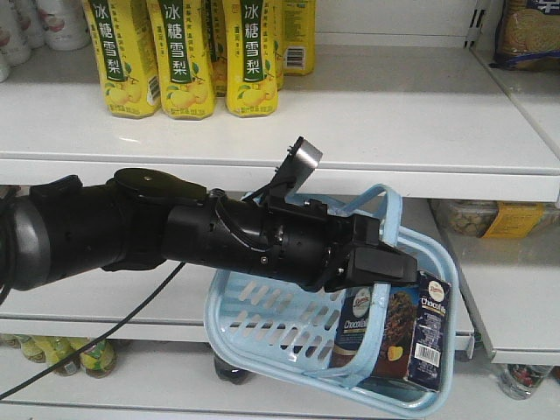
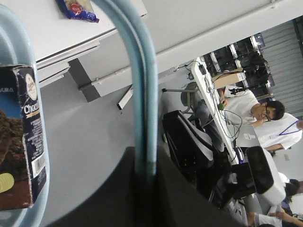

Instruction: Left arm holds basket, right arm returns cookies

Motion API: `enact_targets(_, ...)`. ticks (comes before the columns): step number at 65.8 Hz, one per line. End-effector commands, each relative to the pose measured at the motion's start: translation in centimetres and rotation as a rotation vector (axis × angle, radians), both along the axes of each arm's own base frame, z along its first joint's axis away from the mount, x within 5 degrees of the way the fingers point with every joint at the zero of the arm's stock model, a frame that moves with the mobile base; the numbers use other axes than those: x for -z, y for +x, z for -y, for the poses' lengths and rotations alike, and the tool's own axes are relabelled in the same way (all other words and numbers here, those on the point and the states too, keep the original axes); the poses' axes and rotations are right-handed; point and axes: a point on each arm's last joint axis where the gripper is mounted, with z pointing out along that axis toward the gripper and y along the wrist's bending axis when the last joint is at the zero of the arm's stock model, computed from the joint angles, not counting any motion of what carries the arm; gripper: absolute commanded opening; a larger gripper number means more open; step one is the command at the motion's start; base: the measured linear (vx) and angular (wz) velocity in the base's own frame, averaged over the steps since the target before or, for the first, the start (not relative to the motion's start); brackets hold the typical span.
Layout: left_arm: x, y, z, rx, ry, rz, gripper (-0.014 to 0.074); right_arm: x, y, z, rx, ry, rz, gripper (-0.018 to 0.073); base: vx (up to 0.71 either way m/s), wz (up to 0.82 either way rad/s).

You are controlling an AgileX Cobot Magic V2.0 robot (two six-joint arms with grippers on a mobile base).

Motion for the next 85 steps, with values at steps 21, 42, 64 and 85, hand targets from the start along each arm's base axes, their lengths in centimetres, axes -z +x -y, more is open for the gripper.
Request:
enact_targets(21, -3.90, -0.48, -0.19, -0.012, -0.133, 0.042, -0.0006, -0.63, -0.11, 0.02, 0.003, -0.008, 0.080, -0.0003, 0.05, -0.03)
enact_targets(42, -3.90, -0.48, -0.19, -0.012, -0.133, 0.042, -0.0006, -0.63, -0.11, 0.02, 0.003, -0.008, 0.080, -0.0003, 0.02, -0.02)
enact_targets(64, -3.90, -0.49, -0.19, -0.012, -0.133, 0.042, -0.0006, -0.63, -0.11, 0.02, 0.003, -0.008, 0.080, -0.0003, 0.00, 0.00)
enact_targets(85, -3.91, -0.50, -0.19, -0.011, -0.134, 0.041, -0.0006, -0.86, -0.13, 0.02, 0.003, -0.006, 0.105, -0.0003, 0.00, 0.00)
